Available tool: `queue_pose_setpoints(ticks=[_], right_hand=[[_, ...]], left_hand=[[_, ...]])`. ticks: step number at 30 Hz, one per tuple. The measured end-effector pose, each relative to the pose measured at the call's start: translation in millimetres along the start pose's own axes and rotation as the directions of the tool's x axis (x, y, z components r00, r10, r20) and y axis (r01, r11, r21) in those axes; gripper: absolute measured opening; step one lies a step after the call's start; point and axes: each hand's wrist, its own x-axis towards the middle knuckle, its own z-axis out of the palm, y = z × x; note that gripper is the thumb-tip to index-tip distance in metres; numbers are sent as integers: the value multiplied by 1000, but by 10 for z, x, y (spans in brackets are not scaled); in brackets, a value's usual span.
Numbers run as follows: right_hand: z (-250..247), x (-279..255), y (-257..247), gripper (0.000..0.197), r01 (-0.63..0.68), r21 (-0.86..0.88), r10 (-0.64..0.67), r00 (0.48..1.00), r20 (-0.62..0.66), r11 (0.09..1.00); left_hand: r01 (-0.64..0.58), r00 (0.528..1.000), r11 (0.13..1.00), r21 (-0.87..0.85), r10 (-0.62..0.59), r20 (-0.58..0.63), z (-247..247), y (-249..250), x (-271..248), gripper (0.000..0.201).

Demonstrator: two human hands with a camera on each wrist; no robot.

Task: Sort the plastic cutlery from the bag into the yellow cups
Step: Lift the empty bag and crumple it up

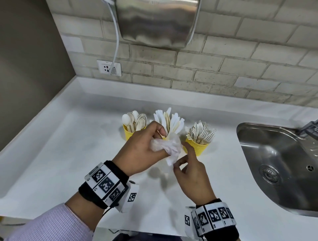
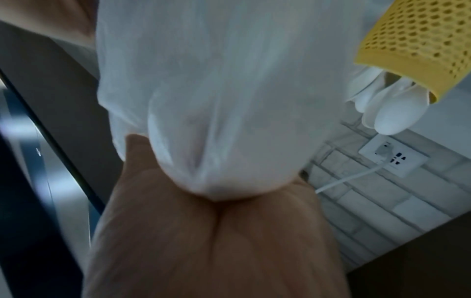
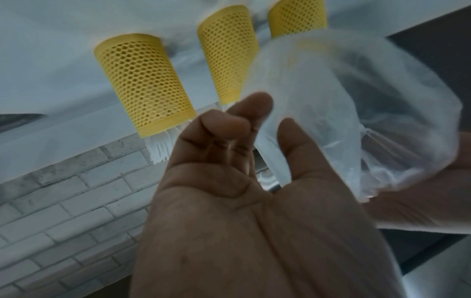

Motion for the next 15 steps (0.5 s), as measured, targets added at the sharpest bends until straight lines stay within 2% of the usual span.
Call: queue_pose_setpoints(ticks=[3, 7, 8, 10, 11, 13, 15], right_hand=[[-53, 2, -174, 79, 76, 99, -75, 997, -19, 992], [-25, -4, -434, 91, 310, 260, -331, 943, 39, 915], [-3, 11, -470, 84, 341, 270, -364, 931, 36, 900], [-16, 60, -555, 45, 382, 200, -387, 922, -16, 902], [-53, 87, -588, 32, 411, 131, -407, 912, -52, 902], [-151, 121, -583, 30, 458, 86, -443, 884, -149, 885], [-283, 140, -538, 36, 425, 88, -390, 882, -263, 901]], left_hand=[[83, 996, 996, 15, -83, -22, -168, 70, -33, 57], [63, 997, 987, 149, -70, 37, -285, 175, -81, 57], [47, 997, 989, 143, -55, 53, -294, 211, -92, 57], [14, 995, 993, 117, -26, 97, -324, 285, -114, 55], [-3, 992, 992, 123, -13, 126, -354, 324, -126, 54], [-29, 986, 985, 170, -1, 169, -451, 365, -157, 47], [-27, 982, 964, 264, -24, 186, -594, 352, -186, 40]])
